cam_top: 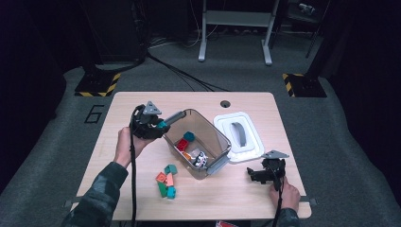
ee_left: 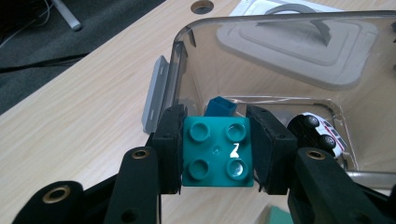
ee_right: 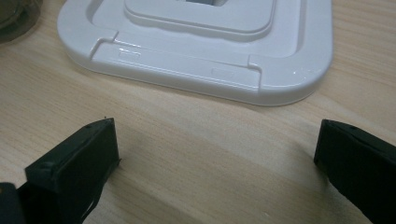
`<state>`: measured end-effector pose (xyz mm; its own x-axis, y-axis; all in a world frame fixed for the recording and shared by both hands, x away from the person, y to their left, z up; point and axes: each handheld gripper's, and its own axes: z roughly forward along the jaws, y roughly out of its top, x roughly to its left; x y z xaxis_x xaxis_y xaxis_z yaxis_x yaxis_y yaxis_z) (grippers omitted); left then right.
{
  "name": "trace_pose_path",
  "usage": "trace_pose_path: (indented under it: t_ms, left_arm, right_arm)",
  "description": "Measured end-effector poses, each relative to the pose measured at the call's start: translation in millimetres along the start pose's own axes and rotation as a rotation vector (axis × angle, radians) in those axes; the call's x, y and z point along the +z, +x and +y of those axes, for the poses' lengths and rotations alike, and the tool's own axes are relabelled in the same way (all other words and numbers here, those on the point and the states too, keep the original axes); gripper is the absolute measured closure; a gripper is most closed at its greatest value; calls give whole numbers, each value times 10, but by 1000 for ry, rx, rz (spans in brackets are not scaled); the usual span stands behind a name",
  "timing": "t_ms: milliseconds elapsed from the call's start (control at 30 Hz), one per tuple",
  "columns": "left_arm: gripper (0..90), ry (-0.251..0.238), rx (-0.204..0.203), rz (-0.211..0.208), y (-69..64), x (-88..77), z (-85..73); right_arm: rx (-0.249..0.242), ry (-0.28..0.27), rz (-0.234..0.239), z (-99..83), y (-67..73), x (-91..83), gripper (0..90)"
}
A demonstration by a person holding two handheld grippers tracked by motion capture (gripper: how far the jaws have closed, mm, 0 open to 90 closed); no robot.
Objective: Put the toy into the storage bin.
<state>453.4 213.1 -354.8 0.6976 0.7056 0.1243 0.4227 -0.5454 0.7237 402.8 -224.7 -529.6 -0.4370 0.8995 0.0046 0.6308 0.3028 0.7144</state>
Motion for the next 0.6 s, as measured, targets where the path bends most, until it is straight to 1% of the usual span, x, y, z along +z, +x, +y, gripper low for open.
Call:
trace_pose_path:
  t_ms: [100,133,200,233,400,533,567,600]
  left_arm:
    - [588,2,7,-6,-11,61,33]
    - [588,0,-3,-9,-19,81,42]
    - [588,-4,-7,-11,-24,103,51]
    - [588,2,2,-16,-27,133,66]
    - [588,16,6,-23,-45,228,84]
    - [588,29,-10,-36,-44,319,69]
    - [588,34,-7,-34,-38,341,67]
    - [588,35,-16,-35,-43,360,60]
  right_arm:
    - [0,0,0,0,0,0,0]
    - [0,0,0,0,0,0,0]
    - [0,0,0,0,0,0,0]
    - [3,1,0,0,2,-1,0]
    - [0,0,0,0,0,0,0]
    - [0,0,0,0,0,0,0]
    - [0,0,0,0,0,0,0]
    - [0,0,0,0,0,0,0]
